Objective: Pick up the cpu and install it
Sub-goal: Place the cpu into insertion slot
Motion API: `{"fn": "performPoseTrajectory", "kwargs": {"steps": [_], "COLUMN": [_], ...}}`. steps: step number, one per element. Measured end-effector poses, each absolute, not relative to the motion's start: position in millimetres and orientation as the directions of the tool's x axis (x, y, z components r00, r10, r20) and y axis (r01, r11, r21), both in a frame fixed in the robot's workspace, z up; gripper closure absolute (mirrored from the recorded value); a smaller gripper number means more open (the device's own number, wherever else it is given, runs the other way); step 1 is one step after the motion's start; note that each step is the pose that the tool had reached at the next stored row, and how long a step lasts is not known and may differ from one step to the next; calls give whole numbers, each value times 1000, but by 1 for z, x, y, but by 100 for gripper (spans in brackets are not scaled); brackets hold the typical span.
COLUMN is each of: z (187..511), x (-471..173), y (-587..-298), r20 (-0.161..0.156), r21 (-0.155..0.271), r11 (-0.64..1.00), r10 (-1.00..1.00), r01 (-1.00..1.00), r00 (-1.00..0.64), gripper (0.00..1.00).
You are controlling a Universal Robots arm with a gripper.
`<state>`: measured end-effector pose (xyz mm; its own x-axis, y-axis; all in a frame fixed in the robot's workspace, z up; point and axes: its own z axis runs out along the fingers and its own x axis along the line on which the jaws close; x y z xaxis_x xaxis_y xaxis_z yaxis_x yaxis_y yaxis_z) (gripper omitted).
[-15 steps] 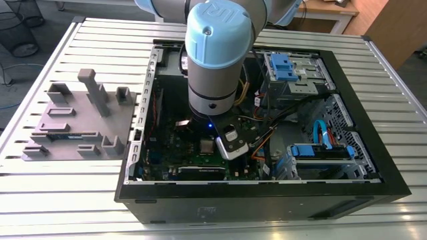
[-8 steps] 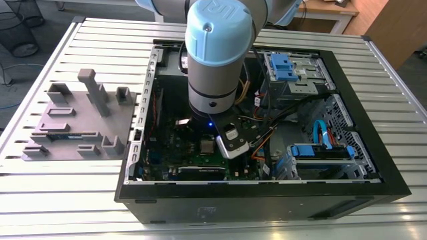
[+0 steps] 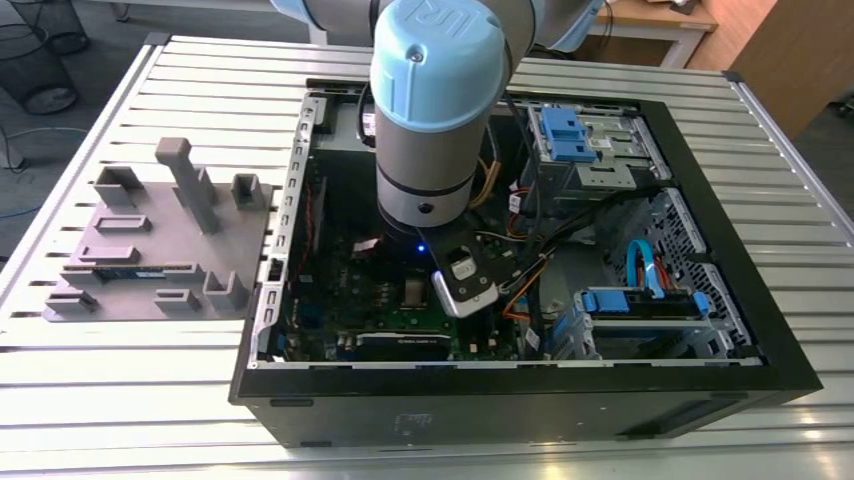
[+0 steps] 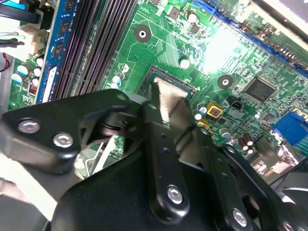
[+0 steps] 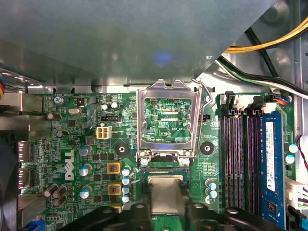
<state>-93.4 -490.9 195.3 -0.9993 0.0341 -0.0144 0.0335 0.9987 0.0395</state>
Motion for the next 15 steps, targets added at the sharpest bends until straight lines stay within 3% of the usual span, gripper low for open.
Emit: {"fn": "performPoseTrajectory", "kwargs": {"steps": [3,6,15], "z": [195,196,194], "x": [-93,-93,-94], "y": [-491,-491,-491], "r20": [-14,-14,-14], "r21": [40,40,39], "r11": [999,999,999], "r10": [34,34,34], "r01": [34,34,34], "r00": [-999,-999,-999], "gripper": [72,89,89]}}
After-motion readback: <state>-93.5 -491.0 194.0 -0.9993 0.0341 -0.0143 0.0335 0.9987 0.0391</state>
